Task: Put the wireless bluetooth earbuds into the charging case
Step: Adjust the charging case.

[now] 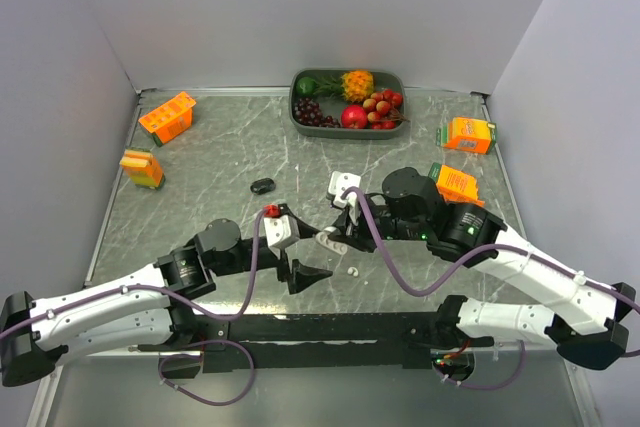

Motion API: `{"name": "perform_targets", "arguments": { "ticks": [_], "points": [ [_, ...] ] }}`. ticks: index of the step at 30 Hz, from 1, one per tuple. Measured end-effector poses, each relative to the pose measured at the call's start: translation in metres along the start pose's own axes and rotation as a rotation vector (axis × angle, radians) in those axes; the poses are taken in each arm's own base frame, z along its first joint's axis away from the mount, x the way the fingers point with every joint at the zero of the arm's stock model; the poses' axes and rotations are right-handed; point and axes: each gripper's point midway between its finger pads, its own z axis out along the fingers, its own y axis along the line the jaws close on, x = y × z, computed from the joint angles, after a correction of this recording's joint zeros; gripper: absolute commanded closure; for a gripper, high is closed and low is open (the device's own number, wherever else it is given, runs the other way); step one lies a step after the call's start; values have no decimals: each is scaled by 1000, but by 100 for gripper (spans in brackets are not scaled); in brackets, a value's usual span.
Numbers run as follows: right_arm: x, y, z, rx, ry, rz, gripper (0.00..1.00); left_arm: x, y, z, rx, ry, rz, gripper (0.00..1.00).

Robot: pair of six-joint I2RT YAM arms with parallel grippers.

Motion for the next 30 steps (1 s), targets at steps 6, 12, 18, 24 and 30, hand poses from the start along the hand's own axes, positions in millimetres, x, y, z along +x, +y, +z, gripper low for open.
{"name": "perform_targets", "arguments": {
  "ticks": [6,12,18,24,30],
  "points": [
    [2,14,5,-85,7,7,100,-7,-11,-4,66,-27,41,23],
    [0,25,8,-155,8,15,100,-6,-15,-4,93,-29,60,42],
    [0,31,11,-195,14,24,100,-3,-16,-4,109,-19,72,62],
    [0,34,10,-211,13,19,100,-2,-17,-4,113,-18,72,61],
    [0,34,10,-214,14,18,100,-2,-18,-4,113,-17,63,93]
  ]
}}
